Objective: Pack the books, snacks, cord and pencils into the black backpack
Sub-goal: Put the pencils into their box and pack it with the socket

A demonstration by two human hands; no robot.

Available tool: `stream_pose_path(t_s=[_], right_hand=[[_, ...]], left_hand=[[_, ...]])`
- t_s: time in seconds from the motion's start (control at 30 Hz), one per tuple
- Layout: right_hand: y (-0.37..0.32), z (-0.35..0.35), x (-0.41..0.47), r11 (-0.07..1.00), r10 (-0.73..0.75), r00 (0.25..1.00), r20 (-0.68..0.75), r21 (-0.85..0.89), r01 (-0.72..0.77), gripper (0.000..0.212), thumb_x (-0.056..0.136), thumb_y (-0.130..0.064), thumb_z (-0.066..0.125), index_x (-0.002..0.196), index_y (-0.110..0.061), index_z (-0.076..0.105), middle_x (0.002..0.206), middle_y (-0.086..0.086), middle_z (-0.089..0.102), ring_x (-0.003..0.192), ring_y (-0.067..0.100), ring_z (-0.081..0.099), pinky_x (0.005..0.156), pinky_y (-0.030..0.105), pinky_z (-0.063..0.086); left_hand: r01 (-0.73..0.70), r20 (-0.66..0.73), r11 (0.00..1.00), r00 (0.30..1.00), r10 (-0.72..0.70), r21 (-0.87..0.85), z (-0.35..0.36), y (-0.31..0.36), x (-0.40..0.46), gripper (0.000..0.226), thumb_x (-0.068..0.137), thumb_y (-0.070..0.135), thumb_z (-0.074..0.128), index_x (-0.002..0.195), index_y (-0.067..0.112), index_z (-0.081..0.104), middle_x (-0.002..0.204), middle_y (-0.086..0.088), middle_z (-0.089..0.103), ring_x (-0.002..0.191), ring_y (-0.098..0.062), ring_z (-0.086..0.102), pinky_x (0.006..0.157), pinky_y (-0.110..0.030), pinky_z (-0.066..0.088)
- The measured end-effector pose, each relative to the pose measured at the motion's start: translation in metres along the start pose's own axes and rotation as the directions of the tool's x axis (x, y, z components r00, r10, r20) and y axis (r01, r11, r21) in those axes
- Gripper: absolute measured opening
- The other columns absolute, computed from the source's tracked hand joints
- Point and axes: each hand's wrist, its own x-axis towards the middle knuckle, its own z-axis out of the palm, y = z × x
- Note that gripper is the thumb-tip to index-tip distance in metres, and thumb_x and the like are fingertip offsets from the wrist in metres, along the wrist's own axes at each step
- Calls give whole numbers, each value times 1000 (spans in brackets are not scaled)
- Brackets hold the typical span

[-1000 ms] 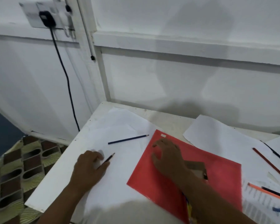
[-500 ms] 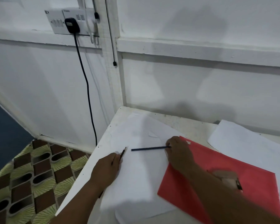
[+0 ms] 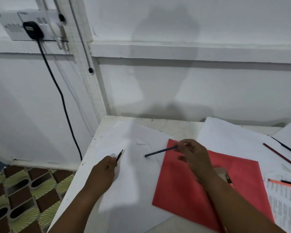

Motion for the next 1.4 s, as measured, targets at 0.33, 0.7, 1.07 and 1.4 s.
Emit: stream_pose_path(t_s=[0.33,0.7,1.07,1.4], right_hand=[[-18,-73,-2,844,184,942,-282,537,-4,23,107,-21,40,111,-18,62,74,1,48,52,15,42,51,30,36],[-15,-167,-19,937,120,956,-269,350,-19,26,108,-25,38,132,-28,44,98,15,62,73,36,71,69,53,61],[15,-201,-19,976,121,982,-148,197,-91,64,101,1,47,144,-43,30,97,16,52,70,22,63,72,46,62],[9,-187,0,998,11,981,-193,59,0,66,94,-6,64,141,-39,32,101,14,61,69,25,73,73,46,62]], left_hand=[[150,363,889,931,20,-433,69,102,-25,38,97,4,34,105,10,70,67,-4,48,53,-15,38,52,-28,29],[105,283,749,952,114,-654,194,161,-57,21,105,14,47,124,23,53,90,-12,66,75,-24,71,66,-39,60],[-383,7,895,919,395,-228,248,134,-58,51,102,22,53,148,30,31,80,-5,61,65,-19,67,57,-33,57],[-424,-8,903,905,424,-66,264,118,-55,21,96,23,65,114,23,55,70,3,62,65,-9,62,55,-14,44]])
